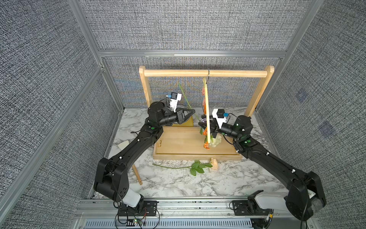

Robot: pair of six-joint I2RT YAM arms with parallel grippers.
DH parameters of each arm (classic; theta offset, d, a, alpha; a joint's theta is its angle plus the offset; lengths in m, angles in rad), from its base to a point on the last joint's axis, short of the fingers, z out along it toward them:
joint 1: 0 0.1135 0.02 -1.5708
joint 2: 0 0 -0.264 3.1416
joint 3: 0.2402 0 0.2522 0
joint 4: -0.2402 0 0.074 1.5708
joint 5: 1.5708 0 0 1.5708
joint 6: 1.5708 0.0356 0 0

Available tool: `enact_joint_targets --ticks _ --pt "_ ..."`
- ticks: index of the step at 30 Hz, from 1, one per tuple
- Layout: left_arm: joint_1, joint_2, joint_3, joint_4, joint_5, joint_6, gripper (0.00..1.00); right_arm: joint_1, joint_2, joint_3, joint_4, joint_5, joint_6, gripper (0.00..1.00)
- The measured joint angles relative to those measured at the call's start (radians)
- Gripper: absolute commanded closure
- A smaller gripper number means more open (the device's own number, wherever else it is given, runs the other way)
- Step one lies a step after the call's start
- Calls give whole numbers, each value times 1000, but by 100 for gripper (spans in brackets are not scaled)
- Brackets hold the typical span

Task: Dry the flowers on a clothes hanger
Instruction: Clamp the flower onto the hanger.

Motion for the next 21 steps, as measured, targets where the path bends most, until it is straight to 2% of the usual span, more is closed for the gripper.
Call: enact_joint_targets --ticks 7,21 --pt "0 -3 -8 1 -14 -2 98 -3 -16 -12 -2 7 0 57" --pt "-2 -19 -17 3 -15 -3 98 -12 -16 0 -12 3 -11 87"
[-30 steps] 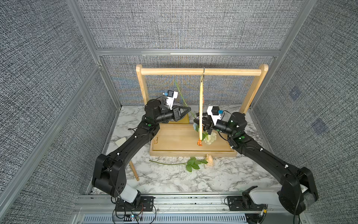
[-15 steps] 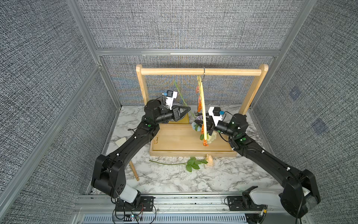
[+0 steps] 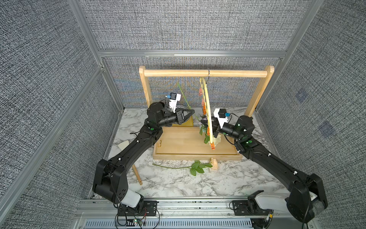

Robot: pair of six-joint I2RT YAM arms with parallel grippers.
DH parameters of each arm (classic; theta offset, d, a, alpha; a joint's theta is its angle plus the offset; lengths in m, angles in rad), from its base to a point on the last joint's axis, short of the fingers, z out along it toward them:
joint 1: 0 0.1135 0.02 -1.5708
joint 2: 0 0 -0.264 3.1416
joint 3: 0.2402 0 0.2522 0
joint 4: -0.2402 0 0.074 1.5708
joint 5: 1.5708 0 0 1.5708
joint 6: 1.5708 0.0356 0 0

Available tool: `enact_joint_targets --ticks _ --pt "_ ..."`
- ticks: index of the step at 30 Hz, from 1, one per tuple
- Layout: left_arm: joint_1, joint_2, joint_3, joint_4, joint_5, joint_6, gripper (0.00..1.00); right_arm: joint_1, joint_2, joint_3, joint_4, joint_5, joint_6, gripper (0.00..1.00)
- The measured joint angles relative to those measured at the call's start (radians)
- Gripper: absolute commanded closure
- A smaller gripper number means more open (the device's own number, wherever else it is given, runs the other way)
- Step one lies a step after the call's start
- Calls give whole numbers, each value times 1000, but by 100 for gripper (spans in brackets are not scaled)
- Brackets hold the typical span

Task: Dry the flowers on a clothes hanger
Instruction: Clamp the flower onto the hanger.

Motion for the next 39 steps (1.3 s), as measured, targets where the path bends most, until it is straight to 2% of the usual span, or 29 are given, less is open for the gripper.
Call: enact_joint_targets --ticks 14,20,23,30,36,39 --pt "-5 -9 -2 0 4 1 98 0 4 13 -18 -21 -15 87" --pt "-5 -9 -3 0 8 2 98 -1 5 14 -21 -20 -23 75" --pt "-5 -10 -3 0 10 6 98 -1 5 14 -22 -16 -22 73" --pt "-5 -10 -3 -3 11 13 98 -1 5 14 -24 -16 -21 61" --pt "-5 -10 -3 -3 10 16 98 -1 5 14 -24 -16 -21 56" --pt "-5 -10 -3 -3 9 16 92 -1 5 14 -25 -16 -21 53"
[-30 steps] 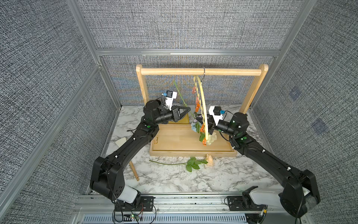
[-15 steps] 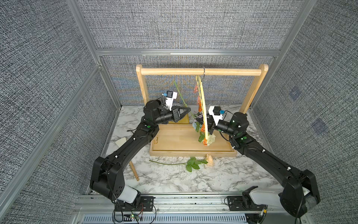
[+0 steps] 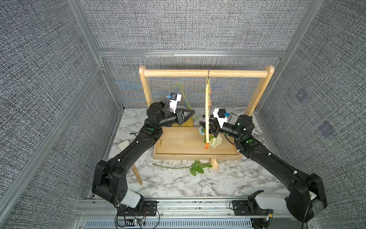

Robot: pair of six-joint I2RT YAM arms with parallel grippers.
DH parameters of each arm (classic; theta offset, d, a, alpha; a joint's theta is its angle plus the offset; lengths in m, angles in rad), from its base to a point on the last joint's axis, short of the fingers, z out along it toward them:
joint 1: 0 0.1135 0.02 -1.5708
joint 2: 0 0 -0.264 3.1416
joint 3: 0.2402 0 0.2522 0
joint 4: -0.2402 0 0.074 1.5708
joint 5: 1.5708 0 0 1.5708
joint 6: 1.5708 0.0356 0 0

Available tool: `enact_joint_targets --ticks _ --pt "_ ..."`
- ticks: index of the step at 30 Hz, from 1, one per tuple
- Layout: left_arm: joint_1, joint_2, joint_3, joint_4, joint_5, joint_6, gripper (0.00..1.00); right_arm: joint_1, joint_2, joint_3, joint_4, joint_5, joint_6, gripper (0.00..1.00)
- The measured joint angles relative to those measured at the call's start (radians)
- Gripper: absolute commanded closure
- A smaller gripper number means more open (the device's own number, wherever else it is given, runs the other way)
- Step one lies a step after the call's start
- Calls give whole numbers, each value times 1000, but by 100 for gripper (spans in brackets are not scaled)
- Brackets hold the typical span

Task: Dry the flowers on a clothes hanger
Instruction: Clamp the flower onto the hanger.

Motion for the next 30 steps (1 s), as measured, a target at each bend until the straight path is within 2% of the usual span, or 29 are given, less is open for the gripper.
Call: enact_joint_targets --ticks 5,10,15,24,30 --pt "0 0 0 0 -3 0 84 0 0 0 -21 1 0 52" --pt "0 0 2 0 -8 -1 83 -1 0 0 -43 3 -1 50" --pt "0 1 7 0 -8 0 75 -6 0 -1 -45 3 -2 50" --pt "0 8 18 -10 -6 1 77 -19 -5 -6 -66 3 -9 49" --pt "0 17 22 -11 -6 0 67 -19 -5 -6 -67 -7 -9 49"
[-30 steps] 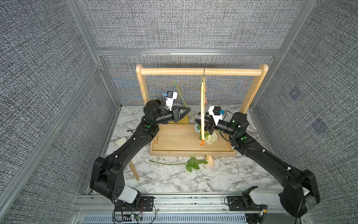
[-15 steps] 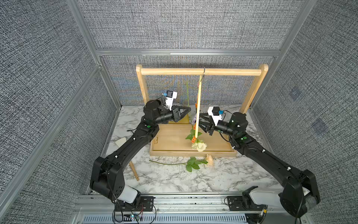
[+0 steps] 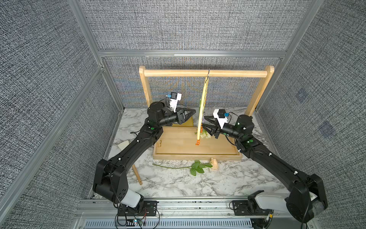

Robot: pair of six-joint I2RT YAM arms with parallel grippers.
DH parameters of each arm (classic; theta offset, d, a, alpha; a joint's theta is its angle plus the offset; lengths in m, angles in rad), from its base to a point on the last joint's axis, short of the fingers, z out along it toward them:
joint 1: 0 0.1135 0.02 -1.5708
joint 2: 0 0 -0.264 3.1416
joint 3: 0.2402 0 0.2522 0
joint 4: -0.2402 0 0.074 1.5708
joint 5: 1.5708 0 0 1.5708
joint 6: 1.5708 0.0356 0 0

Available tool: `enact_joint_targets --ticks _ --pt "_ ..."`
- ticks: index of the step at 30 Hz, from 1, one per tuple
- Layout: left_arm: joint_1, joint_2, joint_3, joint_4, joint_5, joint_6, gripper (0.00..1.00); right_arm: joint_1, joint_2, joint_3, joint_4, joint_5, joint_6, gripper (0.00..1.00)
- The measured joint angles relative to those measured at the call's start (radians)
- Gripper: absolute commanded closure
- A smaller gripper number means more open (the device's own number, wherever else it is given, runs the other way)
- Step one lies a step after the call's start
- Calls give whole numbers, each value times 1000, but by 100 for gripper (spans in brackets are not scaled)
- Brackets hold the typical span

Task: Dry the flowers on a clothes hanger
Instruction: Clamp the flower onto the hanger.

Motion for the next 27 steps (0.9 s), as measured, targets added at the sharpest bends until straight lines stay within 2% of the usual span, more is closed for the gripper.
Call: enact_joint_targets --ticks 9,18,22,23,27 --pt "0 0 -1 0 0 1 57 -1 5 0 -1 -5 -6 49" --pt "0 -24 -5 -35 -2 24 54 -1 7 2 -9 -5 -7 49" --pt "0 -35 -5 -54 -7 46 50 -1 7 2 -16 -4 -8 49" --pt "0 -38 -5 -64 -8 51 48 -1 6 2 -19 -4 -8 49" --pt "3 -61 -2 -121 -34 87 22 -1 -10 1 -39 -4 -23 49"
